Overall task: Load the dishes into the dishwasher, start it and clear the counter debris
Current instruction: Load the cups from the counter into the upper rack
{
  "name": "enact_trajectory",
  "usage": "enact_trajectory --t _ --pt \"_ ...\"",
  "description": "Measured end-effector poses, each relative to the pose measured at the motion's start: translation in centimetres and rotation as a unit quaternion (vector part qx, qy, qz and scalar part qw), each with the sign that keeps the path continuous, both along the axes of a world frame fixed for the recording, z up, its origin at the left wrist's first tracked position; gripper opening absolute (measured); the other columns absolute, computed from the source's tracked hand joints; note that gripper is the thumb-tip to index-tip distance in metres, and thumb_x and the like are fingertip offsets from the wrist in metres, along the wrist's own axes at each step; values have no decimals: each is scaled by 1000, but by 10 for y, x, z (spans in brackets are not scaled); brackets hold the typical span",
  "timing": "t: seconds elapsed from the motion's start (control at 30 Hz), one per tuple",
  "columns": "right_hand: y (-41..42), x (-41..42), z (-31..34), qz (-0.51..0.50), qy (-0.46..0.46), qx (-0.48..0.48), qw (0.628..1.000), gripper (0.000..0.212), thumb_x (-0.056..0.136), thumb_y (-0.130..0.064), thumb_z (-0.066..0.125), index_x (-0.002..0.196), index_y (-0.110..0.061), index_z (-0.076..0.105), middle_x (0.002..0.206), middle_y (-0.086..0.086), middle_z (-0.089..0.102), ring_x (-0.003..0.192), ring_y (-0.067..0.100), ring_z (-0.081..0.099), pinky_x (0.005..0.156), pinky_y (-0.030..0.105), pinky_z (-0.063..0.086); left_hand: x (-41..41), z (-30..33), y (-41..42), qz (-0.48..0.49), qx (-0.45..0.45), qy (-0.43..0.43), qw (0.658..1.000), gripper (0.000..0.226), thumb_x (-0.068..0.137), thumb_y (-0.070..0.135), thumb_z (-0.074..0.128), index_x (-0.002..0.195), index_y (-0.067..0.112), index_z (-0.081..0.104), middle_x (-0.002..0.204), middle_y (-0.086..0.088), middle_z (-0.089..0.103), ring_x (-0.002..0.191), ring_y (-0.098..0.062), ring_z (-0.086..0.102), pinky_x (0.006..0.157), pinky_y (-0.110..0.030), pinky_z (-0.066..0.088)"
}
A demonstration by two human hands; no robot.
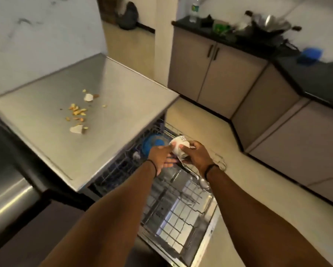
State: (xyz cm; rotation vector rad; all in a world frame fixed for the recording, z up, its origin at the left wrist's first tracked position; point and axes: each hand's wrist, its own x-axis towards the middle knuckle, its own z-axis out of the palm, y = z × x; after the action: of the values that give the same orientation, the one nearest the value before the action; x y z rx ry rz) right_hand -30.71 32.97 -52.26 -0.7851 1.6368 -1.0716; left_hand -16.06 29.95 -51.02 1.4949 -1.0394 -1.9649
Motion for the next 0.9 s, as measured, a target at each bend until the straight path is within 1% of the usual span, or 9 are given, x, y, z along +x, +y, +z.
enact_trajectory --t 0.1,0.2,0.3,0.37,0.47,0.57,0.63,0.77,0.9 --pt "29 -25 -34 -43 38 43 997 36 78 -25 78 100 -13 53 100 16 65 71 25 65 62 41 58 -32 -32 19 -46 75 -4 996 35 99 39 49 113 9 58 104 -15 66 88 -26 66 80 -36 53" --pt "61 -35 -65 -55 58 94 992 42 69 -23 85 97 -15 55 100 13 64 75 26 65 58 37 56 -55 -71 34 -92 143 -48 984 54 101 45 38 128 0 53 123 -21 61 112 -33 61 90 -39 49" --pt "83 -36 -108 -76 107 144 981 49 68 -23 85 106 -14 56 108 7 62 99 26 62 82 38 52 -72 -118 45 -152 193 -98 964 59 104 44 28 132 -4 48 133 -23 54 123 -36 54 97 -39 43" --pt "91 -32 -130 -85 140 182 970 54 70 -24 82 117 -15 57 115 7 64 107 26 60 88 30 46 -77 -148 45 -186 206 -130 952 48 105 37 31 126 -1 52 127 -23 56 117 -36 57 95 -37 45" --pt "96 -29 -149 -79 221 212 949 52 75 -28 75 120 -16 51 114 7 66 106 28 61 84 29 45 -79 -195 43 -172 107 -175 964 14 91 21 61 91 7 65 87 -15 68 66 -26 64 68 -36 57" --pt "96 -30 -172 -56 292 236 925 45 78 -34 69 115 -15 52 108 9 68 102 30 62 81 32 48 -77 -233 45 -233 -72 -271 931 25 78 17 67 102 19 73 93 0 73 82 -18 69 81 -36 58" --pt "92 -33 -191 -54 324 235 915 39 78 -37 66 110 -17 58 103 7 69 98 29 63 80 33 52 -81 -242 49 -266 -136 -271 915 23 82 21 65 103 26 73 94 5 73 86 -14 66 82 -30 55" --pt "82 -42 -213 -15 381 222 897 37 77 -31 67 109 -16 61 102 10 66 95 29 61 76 33 51 -87 -264 49 -319 -139 -250 904 15 89 28 61 79 23 70 75 0 70 73 -15 67 71 -32 59" --pt "73 -45 -232 18 402 240 883 43 78 -29 71 113 -12 54 105 12 64 100 31 59 78 36 50 -95 -279 39 -350 -144 -243 893 17 88 19 56 90 24 72 85 1 72 80 -18 69 75 -37 59"
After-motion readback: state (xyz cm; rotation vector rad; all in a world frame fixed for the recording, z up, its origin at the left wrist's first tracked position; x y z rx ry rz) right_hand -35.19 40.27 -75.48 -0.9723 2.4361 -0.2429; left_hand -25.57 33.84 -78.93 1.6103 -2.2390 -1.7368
